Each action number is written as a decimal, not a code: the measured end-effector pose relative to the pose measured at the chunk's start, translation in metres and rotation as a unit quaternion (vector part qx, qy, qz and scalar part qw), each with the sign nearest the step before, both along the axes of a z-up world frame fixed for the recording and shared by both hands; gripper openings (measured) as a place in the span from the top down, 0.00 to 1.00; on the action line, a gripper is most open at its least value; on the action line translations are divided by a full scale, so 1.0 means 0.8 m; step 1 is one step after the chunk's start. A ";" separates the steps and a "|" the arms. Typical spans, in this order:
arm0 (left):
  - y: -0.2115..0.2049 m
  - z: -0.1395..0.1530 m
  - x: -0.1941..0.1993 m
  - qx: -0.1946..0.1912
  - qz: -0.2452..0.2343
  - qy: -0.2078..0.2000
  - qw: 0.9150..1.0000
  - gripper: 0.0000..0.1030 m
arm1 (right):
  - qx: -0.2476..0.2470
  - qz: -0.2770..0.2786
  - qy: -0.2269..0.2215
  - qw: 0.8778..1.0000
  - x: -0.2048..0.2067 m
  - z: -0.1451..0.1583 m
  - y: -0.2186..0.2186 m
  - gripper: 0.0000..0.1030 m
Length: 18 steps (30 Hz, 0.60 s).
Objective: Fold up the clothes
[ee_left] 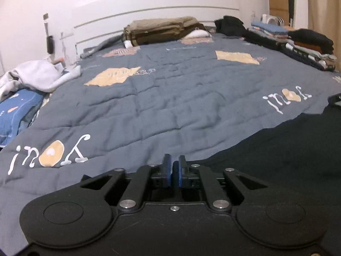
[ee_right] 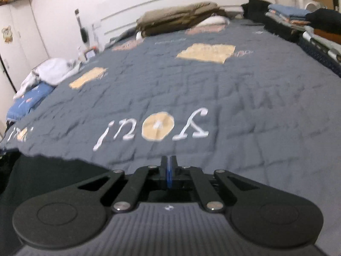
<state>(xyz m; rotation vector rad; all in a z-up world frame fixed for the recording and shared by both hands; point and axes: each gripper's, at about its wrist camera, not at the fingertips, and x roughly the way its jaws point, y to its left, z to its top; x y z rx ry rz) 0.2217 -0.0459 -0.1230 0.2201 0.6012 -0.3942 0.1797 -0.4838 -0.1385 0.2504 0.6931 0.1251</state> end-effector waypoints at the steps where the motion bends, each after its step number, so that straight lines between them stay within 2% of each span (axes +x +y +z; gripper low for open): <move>1: 0.004 0.006 -0.011 -0.012 0.002 -0.003 1.000 0.81 | 0.006 0.004 -0.003 1.000 -0.007 0.004 -0.001 0.97; 3: 0.011 0.018 -0.034 -0.037 0.005 -0.009 0.999 0.58 | 0.010 0.010 -0.008 1.000 -0.022 0.013 -0.006 0.92; 5: 0.019 0.029 -0.057 -0.061 0.008 -0.015 0.998 0.46 | 0.008 0.012 -0.009 1.000 -0.033 0.020 -0.012 0.86; 8: 0.030 0.047 -0.091 -0.098 0.012 -0.024 0.995 0.43 | 0.024 -0.002 0.005 1.000 -0.036 0.015 -0.031 0.61; 9: 0.034 0.053 -0.103 -0.110 0.014 -0.027 0.994 0.39 | 0.032 -0.006 0.012 0.999 -0.034 0.010 -0.037 0.60; 12: 0.044 0.059 -0.145 -0.155 0.023 -0.027 0.987 0.39 | 0.048 -0.021 0.033 0.998 -0.022 -0.008 -0.046 0.59; 14: 0.047 0.056 -0.172 -0.180 0.029 -0.018 0.983 0.39 | 0.067 -0.032 0.048 0.996 -0.017 -0.023 -0.049 0.59; 16: 0.049 0.053 -0.192 -0.198 0.034 -0.009 0.980 0.39 | 0.111 -0.035 0.055 0.992 -0.016 -0.034 -0.050 0.65; 18: 0.048 0.052 -0.203 -0.206 0.042 -0.003 0.978 0.39 | 0.140 -0.039 0.049 0.988 -0.016 -0.040 -0.048 0.96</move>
